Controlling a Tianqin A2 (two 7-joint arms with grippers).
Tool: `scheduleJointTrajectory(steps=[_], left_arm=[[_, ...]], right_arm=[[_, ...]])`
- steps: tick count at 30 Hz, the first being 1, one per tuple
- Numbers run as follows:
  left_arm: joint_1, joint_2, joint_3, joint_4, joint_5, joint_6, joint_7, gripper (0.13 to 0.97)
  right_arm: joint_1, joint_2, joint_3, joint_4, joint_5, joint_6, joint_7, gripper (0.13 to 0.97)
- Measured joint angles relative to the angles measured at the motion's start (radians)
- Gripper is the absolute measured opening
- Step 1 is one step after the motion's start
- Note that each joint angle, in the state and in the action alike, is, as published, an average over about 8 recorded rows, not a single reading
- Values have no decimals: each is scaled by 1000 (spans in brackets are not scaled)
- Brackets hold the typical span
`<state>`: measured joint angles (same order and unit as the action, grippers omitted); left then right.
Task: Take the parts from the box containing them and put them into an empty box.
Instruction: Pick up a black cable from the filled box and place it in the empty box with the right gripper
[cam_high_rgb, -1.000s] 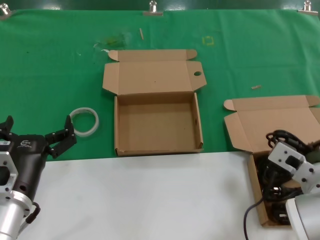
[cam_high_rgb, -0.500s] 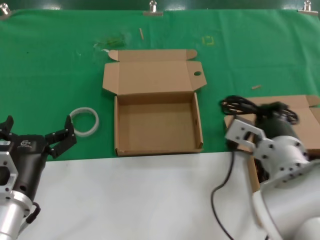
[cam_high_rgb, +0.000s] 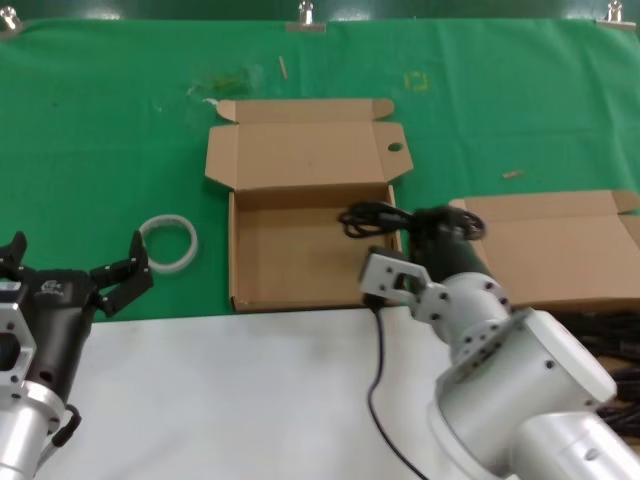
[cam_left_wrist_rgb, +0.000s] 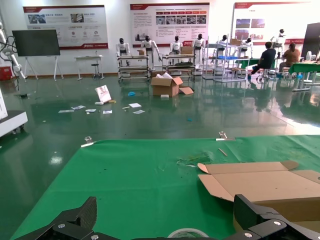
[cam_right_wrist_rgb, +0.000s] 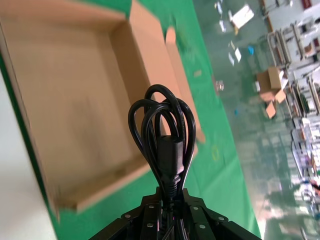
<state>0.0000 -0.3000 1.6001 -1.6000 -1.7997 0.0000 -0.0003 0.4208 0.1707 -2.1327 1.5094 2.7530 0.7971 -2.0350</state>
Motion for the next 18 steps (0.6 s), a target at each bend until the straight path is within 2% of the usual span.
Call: scheduleJointTrajectory(steps=[11,18], left_arm=[[0,0,0,0,0,0,0,965],[0,0,0,0,0,0,0,965]], right_arm=[[115,0,-184,-102,0,-73,191,202],[149,0,-218,-176,0,-104,221,202]])
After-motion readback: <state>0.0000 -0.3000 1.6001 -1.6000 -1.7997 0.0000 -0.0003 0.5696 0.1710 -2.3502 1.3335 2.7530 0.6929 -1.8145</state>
